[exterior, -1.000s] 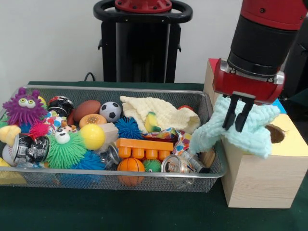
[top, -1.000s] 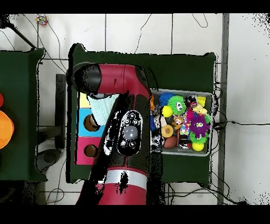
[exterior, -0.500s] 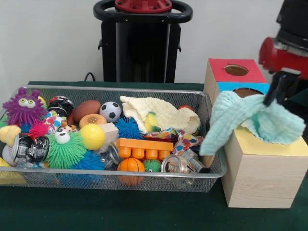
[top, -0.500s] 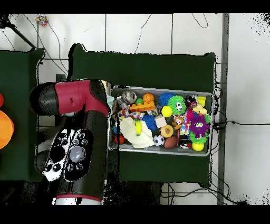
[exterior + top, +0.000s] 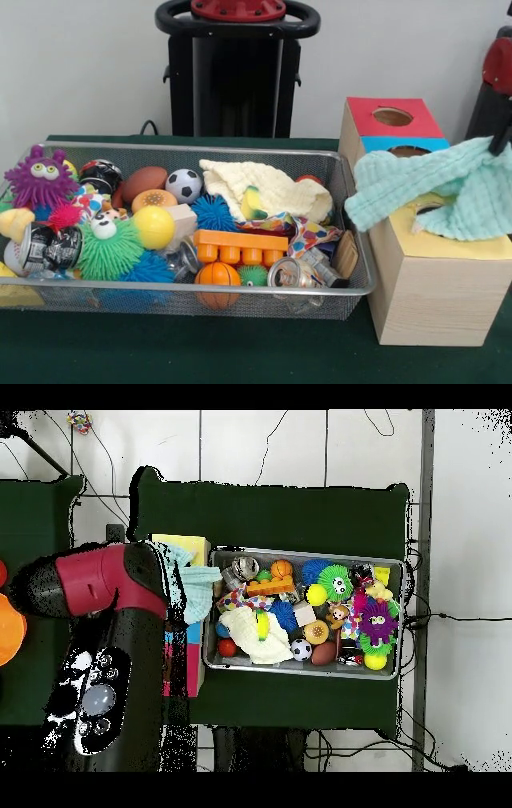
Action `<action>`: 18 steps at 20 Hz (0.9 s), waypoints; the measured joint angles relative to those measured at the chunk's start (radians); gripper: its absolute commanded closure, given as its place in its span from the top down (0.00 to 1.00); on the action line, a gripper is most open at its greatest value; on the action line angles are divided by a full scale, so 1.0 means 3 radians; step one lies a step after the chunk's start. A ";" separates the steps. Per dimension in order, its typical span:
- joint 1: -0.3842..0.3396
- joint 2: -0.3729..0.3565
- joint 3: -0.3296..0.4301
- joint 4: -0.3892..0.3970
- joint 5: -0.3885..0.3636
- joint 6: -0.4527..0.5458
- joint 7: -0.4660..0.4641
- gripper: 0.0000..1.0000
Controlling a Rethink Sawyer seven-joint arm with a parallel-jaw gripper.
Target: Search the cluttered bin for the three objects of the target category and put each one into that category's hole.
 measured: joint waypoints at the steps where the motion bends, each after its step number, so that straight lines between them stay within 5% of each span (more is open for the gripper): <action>1: -0.0038 -0.0010 0.0000 0.0008 0.0001 -0.0001 0.0000 0.00; 18: -0.0539 -0.0137 0.0002 0.0230 -0.0014 -0.0001 0.0000 0.00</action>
